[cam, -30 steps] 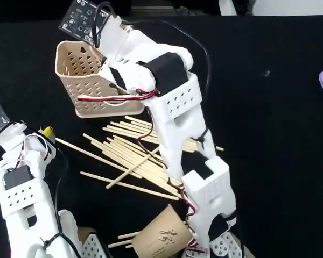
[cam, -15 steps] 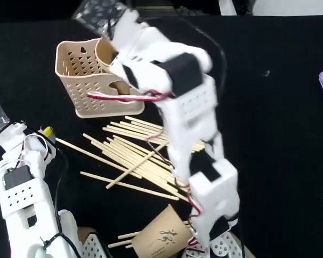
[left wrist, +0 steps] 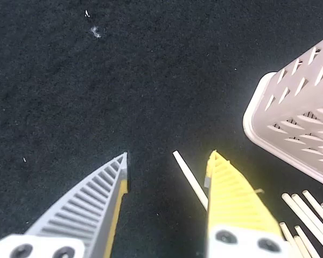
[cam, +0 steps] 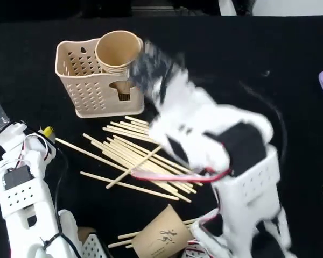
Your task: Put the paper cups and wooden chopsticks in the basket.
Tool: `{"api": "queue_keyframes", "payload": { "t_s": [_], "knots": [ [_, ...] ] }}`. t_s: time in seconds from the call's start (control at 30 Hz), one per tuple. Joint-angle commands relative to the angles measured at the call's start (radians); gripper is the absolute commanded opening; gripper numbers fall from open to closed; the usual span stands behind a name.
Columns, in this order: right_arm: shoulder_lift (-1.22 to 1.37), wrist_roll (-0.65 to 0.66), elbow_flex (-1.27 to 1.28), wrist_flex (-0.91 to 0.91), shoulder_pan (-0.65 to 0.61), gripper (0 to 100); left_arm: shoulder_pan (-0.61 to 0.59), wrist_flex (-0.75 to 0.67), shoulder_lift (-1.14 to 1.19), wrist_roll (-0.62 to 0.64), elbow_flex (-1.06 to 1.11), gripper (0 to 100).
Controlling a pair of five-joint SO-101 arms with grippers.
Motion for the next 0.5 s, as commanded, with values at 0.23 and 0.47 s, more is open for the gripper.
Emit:
{"api": "queue_keyframes", "payload": {
  "t_s": [0.23, 0.47],
  "knots": [
    [-0.461, 0.605, 0.894, -0.126, 0.068, 18.4, -0.012, -0.018, -0.02, 0.009, -0.024, 24],
    [-0.363, 0.864, 1.041, -0.129, 0.046, 18.5, -0.012, -0.018, -0.02, 0.009, -0.025, 24]
  ]
}}
